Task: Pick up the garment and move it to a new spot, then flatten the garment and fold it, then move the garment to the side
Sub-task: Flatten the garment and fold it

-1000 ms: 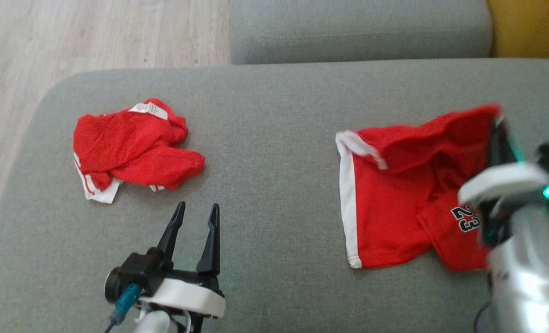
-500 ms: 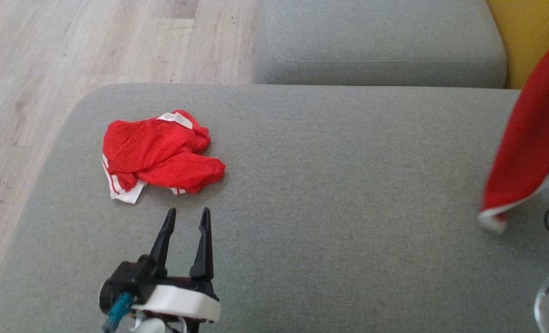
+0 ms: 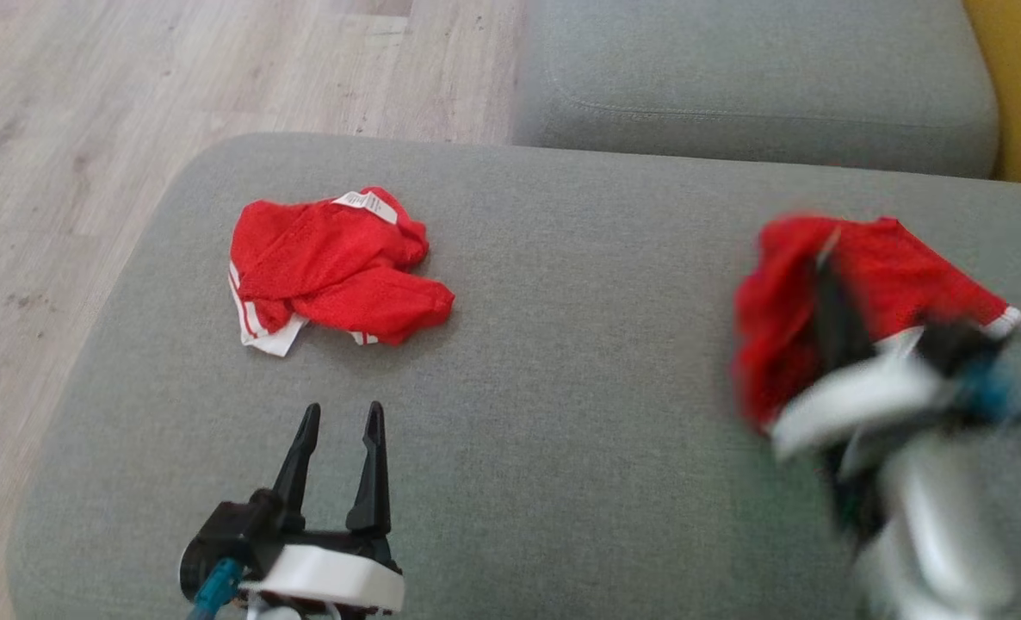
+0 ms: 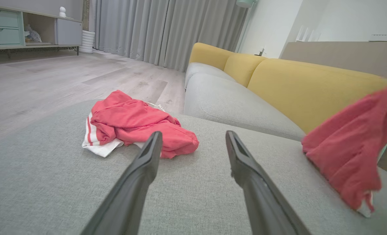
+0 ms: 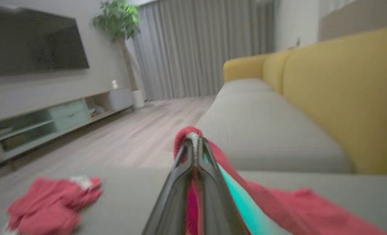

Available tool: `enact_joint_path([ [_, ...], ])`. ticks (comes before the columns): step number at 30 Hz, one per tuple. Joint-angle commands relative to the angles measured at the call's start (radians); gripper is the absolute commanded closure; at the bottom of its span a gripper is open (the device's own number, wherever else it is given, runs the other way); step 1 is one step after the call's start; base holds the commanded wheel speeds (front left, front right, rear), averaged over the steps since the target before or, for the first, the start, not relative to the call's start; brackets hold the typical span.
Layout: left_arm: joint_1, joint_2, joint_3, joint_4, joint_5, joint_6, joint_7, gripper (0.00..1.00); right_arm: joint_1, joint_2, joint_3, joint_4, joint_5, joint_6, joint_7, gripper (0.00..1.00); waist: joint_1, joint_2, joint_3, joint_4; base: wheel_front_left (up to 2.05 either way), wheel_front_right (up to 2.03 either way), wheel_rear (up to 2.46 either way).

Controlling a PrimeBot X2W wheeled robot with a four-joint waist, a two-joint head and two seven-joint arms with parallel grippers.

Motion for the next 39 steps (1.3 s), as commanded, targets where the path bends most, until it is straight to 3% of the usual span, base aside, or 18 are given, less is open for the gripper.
enact_joint_path([
  [1, -0.043, -0.004, 0.029, -0.026, -0.01, -0.002, -0.008, 0.0, 0.014, 0.005, 0.079, -0.021, 0.022, -0.001, -0.026, 1.0, 0.0, 0.0, 0.005, 0.006, 0.0, 0.0, 0.0],
  [8, -0.057, -0.004, 0.021, -0.019, -0.019, 0.003, -0.008, 0.0, 0.119, 0.005, 0.316, 0.051, 0.081, -0.001, -0.064, 1.0, 0.0, 0.0, 0.011, 0.009, 0.0, 0.0, 0.0],
  [18, -0.058, -0.004, -0.007, -0.006, -0.036, 0.009, -0.008, 0.0, 0.018, 0.005, 0.482, 0.108, 0.148, -0.001, -0.046, 1.0, 0.0, 0.0, -0.006, 0.007, 0.0, 0.0, 0.0],
  [19, -0.059, -0.004, -0.01, -0.004, -0.037, 0.009, -0.008, 0.0, 0.014, 0.005, 0.504, 0.113, 0.153, -0.001, -0.036, 0.86, 0.0, 0.0, -0.007, 0.008, 0.0, 0.0, 0.0],
  [20, -0.059, -0.004, -0.011, -0.003, -0.038, 0.01, -0.008, 0.0, 0.01, 0.005, 0.519, 0.115, 0.152, -0.001, -0.035, 0.22, 0.0, 0.0, -0.008, 0.009, 0.0, 0.0, 0.0],
  [21, -0.06, -0.004, -0.013, -0.001, -0.038, 0.011, -0.008, 0.0, 0.009, 0.005, 0.536, 0.119, 0.156, -0.001, -0.025, 0.0, 0.0, 0.0, -0.009, 0.01, 0.0, 0.0, 0.0],
  [29, -0.057, -0.004, 0.002, 0.001, -0.035, 0.017, -0.008, 0.0, -0.016, 0.005, 0.509, 0.135, 0.111, -0.001, -0.027, 0.0, 0.0, 0.0, -0.009, -0.033, 0.0, 0.0, 0.0],
  [34, -0.063, -0.004, 0.008, 0.003, -0.033, 0.015, -0.008, 0.0, -0.004, 0.005, 0.452, 0.128, 0.039, -0.001, -0.039, 0.0, 0.0, 0.0, -0.009, -0.072, 0.0, 0.0, 0.0],
  [39, -0.077, -0.004, 0.005, 0.002, -0.027, 0.011, -0.008, 0.0, 0.04, 0.005, 0.334, 0.098, -0.053, -0.001, -0.045, 0.0, 0.0, 0.0, -0.005, -0.119, 0.0, 0.0, 0.0],
])
